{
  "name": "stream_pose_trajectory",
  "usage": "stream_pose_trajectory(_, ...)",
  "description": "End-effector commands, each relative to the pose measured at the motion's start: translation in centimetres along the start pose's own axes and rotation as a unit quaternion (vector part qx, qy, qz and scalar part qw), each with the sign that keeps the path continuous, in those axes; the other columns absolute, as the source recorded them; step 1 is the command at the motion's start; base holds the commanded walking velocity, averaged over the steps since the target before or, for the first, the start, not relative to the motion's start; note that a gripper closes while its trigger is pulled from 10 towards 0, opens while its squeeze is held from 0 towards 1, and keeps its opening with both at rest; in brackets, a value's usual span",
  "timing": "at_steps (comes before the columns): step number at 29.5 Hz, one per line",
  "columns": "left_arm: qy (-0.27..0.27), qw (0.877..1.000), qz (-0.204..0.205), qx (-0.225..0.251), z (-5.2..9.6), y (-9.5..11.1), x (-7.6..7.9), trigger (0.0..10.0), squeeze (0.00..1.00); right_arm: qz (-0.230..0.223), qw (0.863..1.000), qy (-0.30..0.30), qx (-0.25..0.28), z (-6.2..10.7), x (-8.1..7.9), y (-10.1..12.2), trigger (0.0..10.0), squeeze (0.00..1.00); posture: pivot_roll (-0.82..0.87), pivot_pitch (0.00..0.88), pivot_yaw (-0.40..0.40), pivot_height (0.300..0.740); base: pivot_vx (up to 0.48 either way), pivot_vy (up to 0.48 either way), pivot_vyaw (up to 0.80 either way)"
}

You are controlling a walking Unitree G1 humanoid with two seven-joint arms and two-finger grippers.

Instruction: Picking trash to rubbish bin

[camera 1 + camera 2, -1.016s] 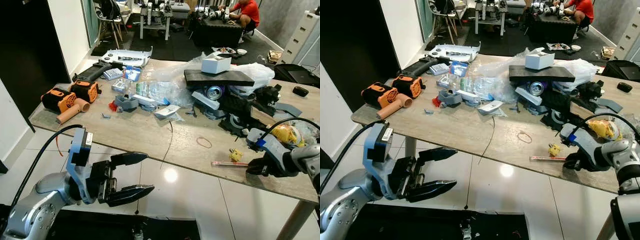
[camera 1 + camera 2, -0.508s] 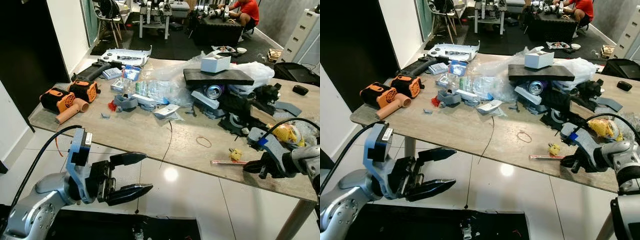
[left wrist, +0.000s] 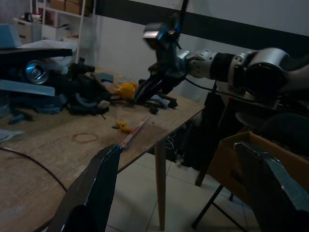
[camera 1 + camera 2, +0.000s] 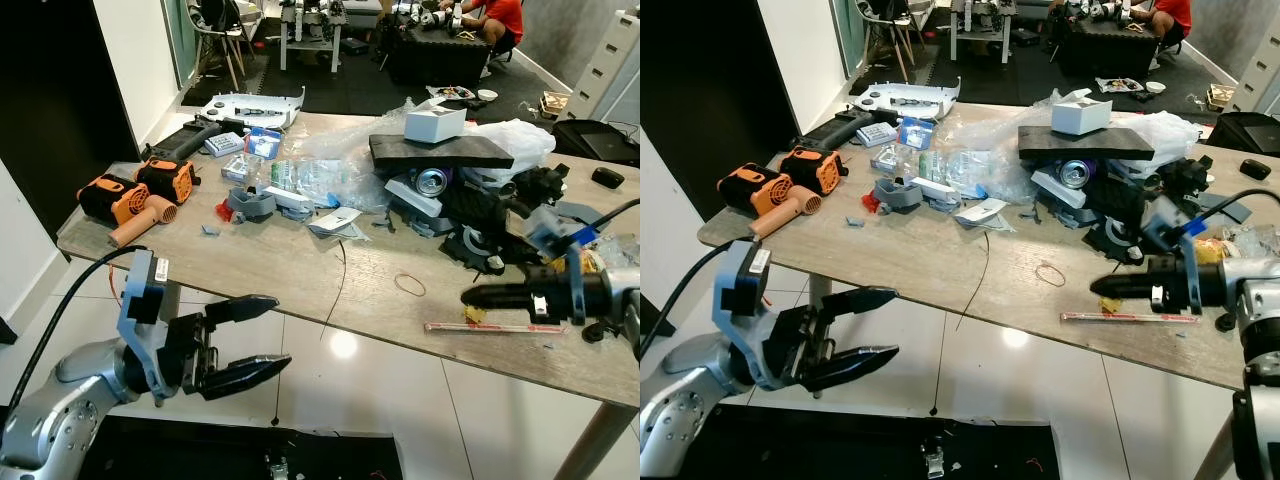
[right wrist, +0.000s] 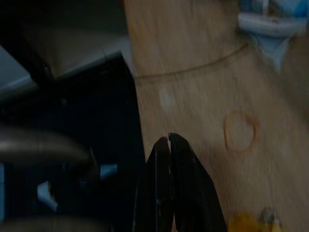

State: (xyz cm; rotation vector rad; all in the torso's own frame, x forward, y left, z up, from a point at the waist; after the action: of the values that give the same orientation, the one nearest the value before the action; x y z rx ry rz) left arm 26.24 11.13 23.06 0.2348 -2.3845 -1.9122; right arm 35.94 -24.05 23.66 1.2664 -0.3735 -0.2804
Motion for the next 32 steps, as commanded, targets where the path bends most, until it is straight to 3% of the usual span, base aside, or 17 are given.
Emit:
stream_pose_trajectory(1,-0.004,1.000,-0.007,0.002,0.2,0.3,0.1,10.0,0.00,0.000,0.999,0.016,0.047,-0.6,-0.7,0.8,0.0,0.00,-0.07,0.158,0.016,0.740,0.000,0.000,0.00)
stream_pose_trajectory(4,-0.002,1.000,-0.007,0.013,0.0,0.4,-0.1,10.0,0.00,-0.016,0.986,0.047,0.159,-3.0,-2.8,2.3,0.0,0.00,-0.08,0.151,0.019,0.740,0.000,0.000,0.00)
stream_pose_trajectory(6,0.001,1.000,-0.008,0.020,-0.1,0.5,-0.2,10.0,0.00,-0.053,0.975,0.053,0.210,-4.5,-3.7,2.5,0.0,0.00,-0.08,0.149,0.019,0.740,0.000,0.000,0.00)
stream_pose_trajectory(7,0.004,1.000,-0.010,0.028,-0.3,0.6,-0.3,10.0,0.00,-0.083,0.966,0.063,0.238,-6.5,-4.9,2.0,0.0,0.00,-0.08,0.144,0.021,0.740,0.000,0.000,0.00)
stream_pose_trajectory(9,0.007,0.999,-0.011,0.038,-0.5,0.8,-0.5,10.0,0.00,-0.121,0.951,0.072,0.273,-9.1,-6.7,1.3,0.0,0.00,-0.08,0.143,0.022,0.740,0.000,0.000,0.00)
stream_pose_trajectory(12,0.013,0.999,-0.015,0.045,-0.8,0.9,-0.6,10.0,0.00,-0.162,0.930,0.059,0.325,-11.7,-8.0,1.4,0.0,0.00,-0.07,0.135,0.026,0.740,0.000,0.000,0.00)
stream_pose_trajectory(14,0.014,0.999,-0.015,0.046,-0.9,0.9,-0.7,10.0,0.00,-0.169,0.926,0.053,0.334,-12.2,-8.2,1.5,0.0,0.00,-0.07,0.133,0.029,0.740,0.000,0.000,0.00)
stream_pose_trajectory(15,0.016,0.999,-0.013,0.050,-0.9,0.9,-0.7,10.0,0.00,-0.173,0.924,0.039,0.339,-12.7,-8.1,1.4,0.5,0.00,-0.07,0.132,0.033,0.740,0.000,0.000,0.00)
stream_pose_trajectory(16,0.018,0.998,-0.011,0.052,-0.9,0.8,-0.7,10.0,0.00,-0.172,0.926,0.020,0.334,-13.2,-7.8,1.2,10.0,0.00,-0.07,0.132,0.032,0.740,0.000,0.000,0.00)
stream_pose_trajectory(19,0.028,0.998,-0.008,0.049,-1.2,0.4,-0.9,10.0,0.00,-0.164,0.940,-0.044,0.295,-13.5,-6.6,0.4,10.0,0.00,-0.07,0.128,0.027,0.740,0.000,0.000,0.00)
stream_pose_trajectory(22,0.038,0.998,-0.010,0.049,-1.2,0.3,-1.2,10.0,0.00,-0.170,0.944,-0.084,0.270,-13.0,-5.8,0.2,10.0,0.00,-0.07,0.126,0.027,0.740,0.000,0.000,0.00)
stream_pose_trajectory(32,0.058,0.997,-0.018,0.045,-1.1,0.2,-1.9,10.0,0.00,-0.164,0.948,-0.106,0.251,-12.8,-5.5,0.5,10.0,0.00,-0.07,0.123,0.020,0.740,0.000,0.000,-0.68)
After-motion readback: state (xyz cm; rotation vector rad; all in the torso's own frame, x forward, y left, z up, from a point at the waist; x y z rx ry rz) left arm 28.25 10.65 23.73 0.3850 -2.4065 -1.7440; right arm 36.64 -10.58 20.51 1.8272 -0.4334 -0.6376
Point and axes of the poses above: a point about 5 cm out from each wrist's last joint towards the gripper, its own z axis pointing back from the gripper into the wrist, its own y axis along the axis of the wrist's last joint, x = y × z, the point moved 6 cm from there along -z, pointing out of the wrist towards the gripper, and after that the axes turned 1 degree about z, right-handed, at the moved point
